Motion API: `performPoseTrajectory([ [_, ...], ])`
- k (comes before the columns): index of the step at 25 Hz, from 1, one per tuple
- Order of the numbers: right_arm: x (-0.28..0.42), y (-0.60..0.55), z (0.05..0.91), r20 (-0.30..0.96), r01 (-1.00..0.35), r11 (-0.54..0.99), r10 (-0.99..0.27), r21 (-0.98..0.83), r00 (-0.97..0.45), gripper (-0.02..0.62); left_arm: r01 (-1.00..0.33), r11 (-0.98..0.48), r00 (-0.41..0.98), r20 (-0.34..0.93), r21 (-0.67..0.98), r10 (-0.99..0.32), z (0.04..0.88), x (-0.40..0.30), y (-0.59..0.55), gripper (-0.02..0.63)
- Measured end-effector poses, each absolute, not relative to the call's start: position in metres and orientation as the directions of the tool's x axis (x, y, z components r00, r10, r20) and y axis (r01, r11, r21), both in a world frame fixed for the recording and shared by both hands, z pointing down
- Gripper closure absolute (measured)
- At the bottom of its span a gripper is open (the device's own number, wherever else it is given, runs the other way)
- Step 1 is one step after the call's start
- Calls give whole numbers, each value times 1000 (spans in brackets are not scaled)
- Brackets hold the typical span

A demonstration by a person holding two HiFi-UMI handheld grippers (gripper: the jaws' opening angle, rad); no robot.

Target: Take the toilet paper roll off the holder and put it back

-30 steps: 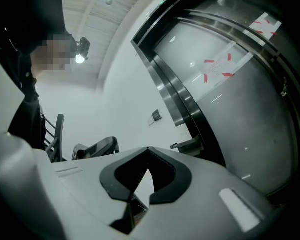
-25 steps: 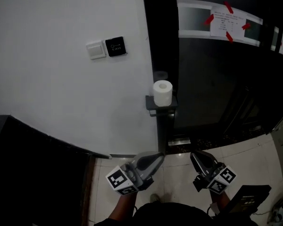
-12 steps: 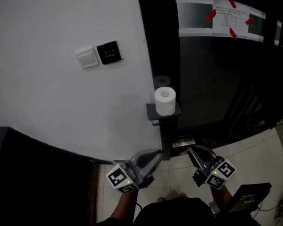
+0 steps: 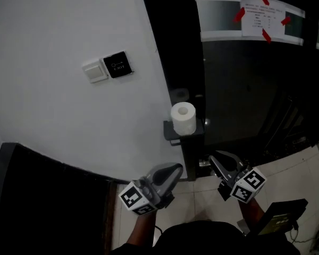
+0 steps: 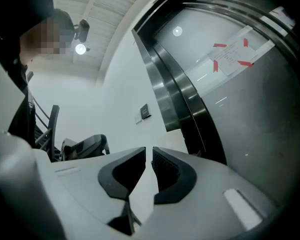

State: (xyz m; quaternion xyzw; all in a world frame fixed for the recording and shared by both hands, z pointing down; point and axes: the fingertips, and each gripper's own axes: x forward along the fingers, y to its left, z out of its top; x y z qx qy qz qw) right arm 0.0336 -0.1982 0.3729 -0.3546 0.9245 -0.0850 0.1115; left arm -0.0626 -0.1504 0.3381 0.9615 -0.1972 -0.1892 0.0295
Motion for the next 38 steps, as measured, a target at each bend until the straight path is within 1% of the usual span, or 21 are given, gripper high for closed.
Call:
performPoseTrajectory([
  [2, 30, -208, 370, -139, -633, 741, -667, -224, -732, 550, -379, -915, 848, -346, 135, -402, 339, -64, -154, 609],
  [6, 17, -227, 372, -119, -620, 764, -642, -178, -757, 478, -388, -911, 849, -331, 140, -413, 343, -68, -157, 609],
  [7, 14, -233, 372, -115, -625, 762, -645, -171, -755, 439, -387, -911, 846, -336, 144, -413, 342, -70, -156, 609],
  [9, 9, -246, 372, -104, -641, 754, -656, -147, -748, 338, -387, -909, 835, -359, 153, -416, 336, -76, -156, 609],
  [10, 5, -252, 372, -95, -649, 749, -662, -135, -744, 300, -392, -906, 829, -366, 157, -422, 334, -80, -156, 609],
  [12, 0, -264, 374, -75, -667, 737, -675, -110, -734, 247, -414, -896, 820, -362, 162, -444, 339, -91, -158, 609],
  [15, -3, -283, 374, -52, -702, 707, -706, -86, -706, 194, -437, -882, 805, -361, 174, -470, 344, -104, -160, 609],
  [19, -7, -312, 374, -12, -768, 637, -770, -57, -638, 152, -455, -870, 787, -373, 189, -492, 349, -121, -163, 609],
  [23, -17, -336, 374, 27, -800, 600, -800, -24, -600, 113, -465, -862, 773, -381, 203, -507, 347, -130, -163, 609],
  [26, -27, -349, 373, 56, -814, 581, -813, 13, -580, 82, -497, -844, 768, -349, 203, -537, 356, -139, -163, 609],
  [34, -60, -373, 384, 150, -806, 592, -800, 33, -581, 53, -534, -817, 740, -347, 219, -576, 362, -158, -162, 609],
  [38, -65, -385, 389, 190, -823, 564, -816, 62, -545, 49, -542, -809, 733, -345, 225, -587, 363, -162, -164, 609],
])
